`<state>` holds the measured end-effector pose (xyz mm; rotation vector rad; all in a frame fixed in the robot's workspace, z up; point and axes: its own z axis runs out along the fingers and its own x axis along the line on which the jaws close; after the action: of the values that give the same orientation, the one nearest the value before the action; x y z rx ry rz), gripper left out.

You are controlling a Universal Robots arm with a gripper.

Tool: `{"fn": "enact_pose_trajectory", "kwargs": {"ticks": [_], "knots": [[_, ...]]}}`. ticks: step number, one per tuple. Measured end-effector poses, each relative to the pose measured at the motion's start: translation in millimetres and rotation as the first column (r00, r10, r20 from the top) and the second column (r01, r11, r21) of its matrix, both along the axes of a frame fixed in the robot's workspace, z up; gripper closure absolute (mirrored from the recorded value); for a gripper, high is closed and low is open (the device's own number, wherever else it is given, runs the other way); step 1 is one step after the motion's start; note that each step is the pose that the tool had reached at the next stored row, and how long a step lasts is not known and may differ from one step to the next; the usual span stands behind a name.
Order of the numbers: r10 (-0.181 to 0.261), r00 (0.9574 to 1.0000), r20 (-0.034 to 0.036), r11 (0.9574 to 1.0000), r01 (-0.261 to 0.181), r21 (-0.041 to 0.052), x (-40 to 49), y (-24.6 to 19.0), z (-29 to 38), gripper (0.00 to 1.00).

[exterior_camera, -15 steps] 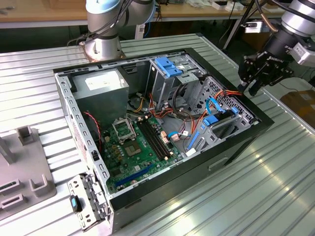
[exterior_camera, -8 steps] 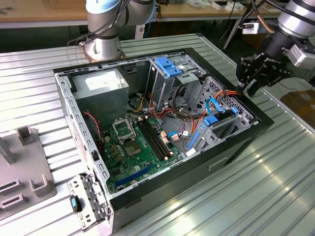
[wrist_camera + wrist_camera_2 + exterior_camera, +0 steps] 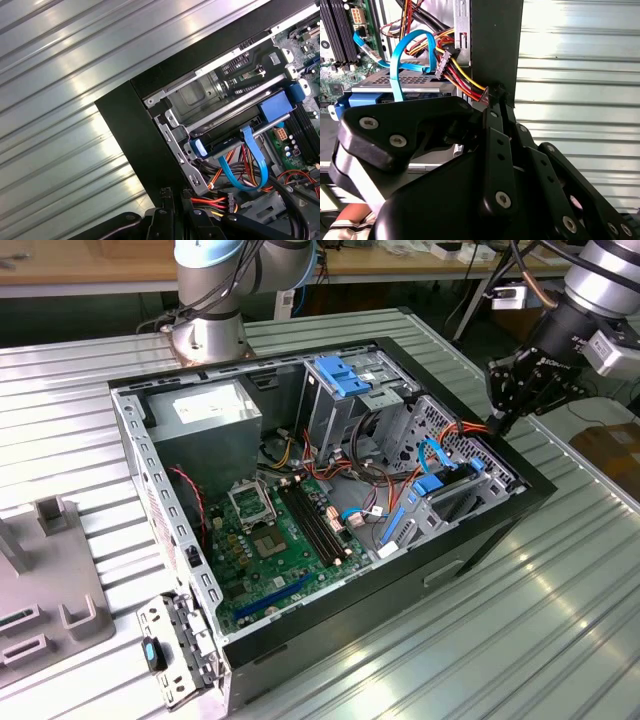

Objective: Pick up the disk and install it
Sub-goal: 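Insert the second disk wire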

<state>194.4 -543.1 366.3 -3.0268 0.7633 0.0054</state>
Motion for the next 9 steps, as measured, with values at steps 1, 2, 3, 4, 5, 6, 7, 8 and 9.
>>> {"fn": "enact_pose_trajectory", "kwargs": {"ticks": [1,2,3,4,5,6,7,8,9], "knots": [[0.0,1.0,0.0,1.0,0.0,0.0,0.0,0.0,0.0,0.84],[0.0,1.0,0.0,1.0,0.0,-0.0001,0.0,0.0,0.0,0.84],[0.0,1.0,-0.0001,1.0,0.0,0.0006,0.0,0.0,1.0,0.84],[0.0,1.0,0.0008,1.0,0.0,0.0,-0.1,0.0,5.7,0.84],[0.0,1.0,0.002,1.0,0.0,0.0001,-0.2,0.0,9.0,0.84],[0.0,1.0,0.0038,1.0,0.0,0.0001,-0.4,0.0,12.0,0.84],[0.0,1.0,0.0045,1.0,0.0,0.0001,-0.4,0.0,12.8,0.84],[0.0,1.0,0.0046,1.0,0.0,0.0002,-0.4,0.0,12.8,0.84],[0.0,1.0,0.0046,1.0,0.0,0.0003,-0.4,0.0,12.8,0.84]]}}
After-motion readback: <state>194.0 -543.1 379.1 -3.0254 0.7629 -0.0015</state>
